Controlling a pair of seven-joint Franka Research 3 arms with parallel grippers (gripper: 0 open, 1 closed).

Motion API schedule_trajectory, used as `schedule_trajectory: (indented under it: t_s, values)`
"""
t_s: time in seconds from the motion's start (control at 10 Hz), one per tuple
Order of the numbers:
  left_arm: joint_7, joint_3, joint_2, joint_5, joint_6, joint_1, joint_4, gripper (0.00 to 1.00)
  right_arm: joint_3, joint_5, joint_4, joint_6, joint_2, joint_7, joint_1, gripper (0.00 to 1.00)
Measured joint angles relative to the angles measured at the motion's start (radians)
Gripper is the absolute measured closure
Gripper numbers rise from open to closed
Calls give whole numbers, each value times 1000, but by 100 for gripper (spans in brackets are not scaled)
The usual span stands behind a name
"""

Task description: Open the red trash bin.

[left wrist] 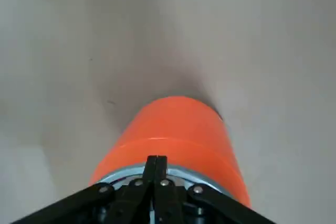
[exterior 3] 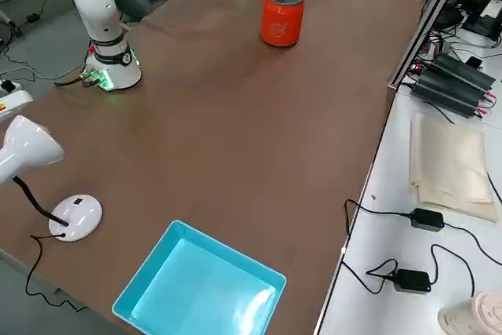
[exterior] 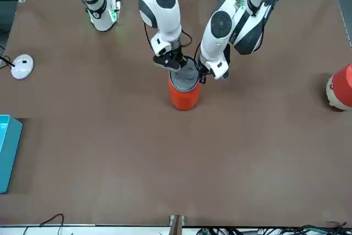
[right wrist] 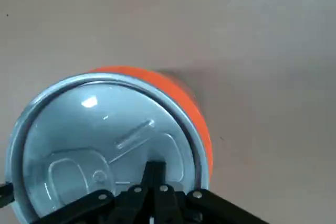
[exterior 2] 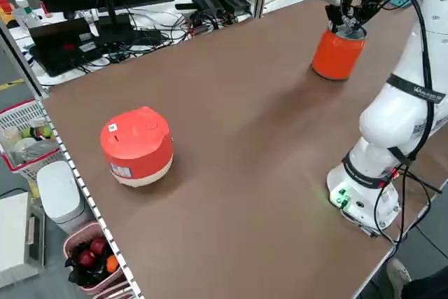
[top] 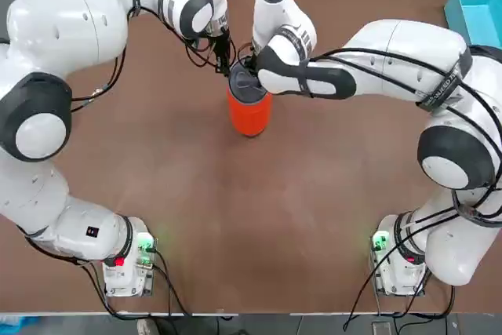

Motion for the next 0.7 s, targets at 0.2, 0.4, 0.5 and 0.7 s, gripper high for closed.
schedule_trajectory:
  t_s: [0.2,0.4,0.5,0.7]
  values:
    - [0,-1,0,0,0,0,0,99,0,0,30,-37,10,0,-9,99]
    - [0,-1,0,0,0,0,0,99,-4,0,103,-129,19,0,-35,99]
    - [0,-1,0,0,0,0,0,99,-6,-1,149,-176,17,-1,-57,99]
    - [0,-1,0,0,0,0,-1,99,-8,-1,203,-226,-8,-4,-100,99]
